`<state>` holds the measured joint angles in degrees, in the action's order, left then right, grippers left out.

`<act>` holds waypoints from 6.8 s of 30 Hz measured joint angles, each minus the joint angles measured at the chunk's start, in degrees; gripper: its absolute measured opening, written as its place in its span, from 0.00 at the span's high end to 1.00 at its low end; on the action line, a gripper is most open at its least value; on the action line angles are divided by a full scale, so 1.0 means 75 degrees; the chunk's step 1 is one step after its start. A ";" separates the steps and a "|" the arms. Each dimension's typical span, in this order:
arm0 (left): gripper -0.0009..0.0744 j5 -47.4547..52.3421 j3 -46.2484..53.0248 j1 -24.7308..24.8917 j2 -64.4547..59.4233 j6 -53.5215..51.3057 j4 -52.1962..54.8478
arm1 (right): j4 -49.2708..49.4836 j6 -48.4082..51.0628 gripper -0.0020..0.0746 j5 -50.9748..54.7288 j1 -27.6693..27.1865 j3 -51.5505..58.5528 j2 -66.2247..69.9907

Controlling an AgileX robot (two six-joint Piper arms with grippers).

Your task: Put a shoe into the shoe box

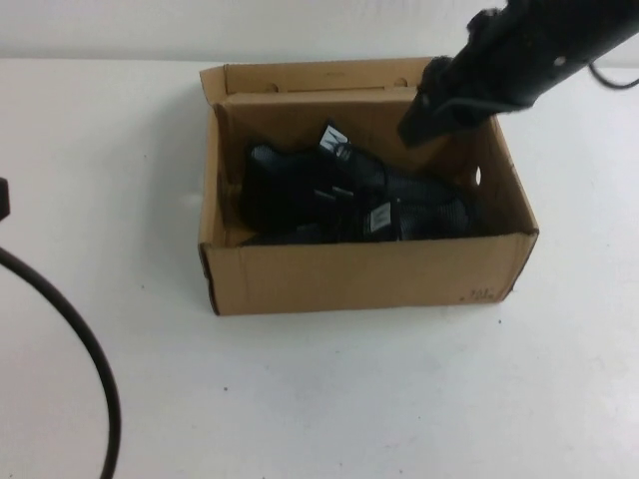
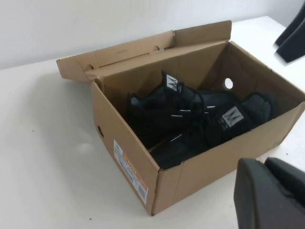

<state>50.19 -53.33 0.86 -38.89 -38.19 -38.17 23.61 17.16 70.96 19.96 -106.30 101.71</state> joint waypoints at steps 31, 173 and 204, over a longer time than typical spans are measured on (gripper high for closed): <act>0.99 -0.1708 0.2519 0.0000 0.2562 0.1157 -0.0969 | -0.1982 -0.0073 0.99 -0.4000 -0.0007 0.6629 -0.8919; 0.99 -0.3678 0.7307 0.1095 0.5264 0.6550 0.6074 | -0.0998 -0.0128 0.99 -0.6767 -0.1441 1.4368 -1.3638; 0.99 -0.3678 0.7307 0.1095 0.5264 0.6550 0.6076 | -0.0568 -0.0099 0.99 -0.6751 -0.1441 1.4368 -1.3638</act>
<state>22.61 1.47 9.07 0.59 10.93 7.40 19.34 16.41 20.33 9.15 1.47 -0.58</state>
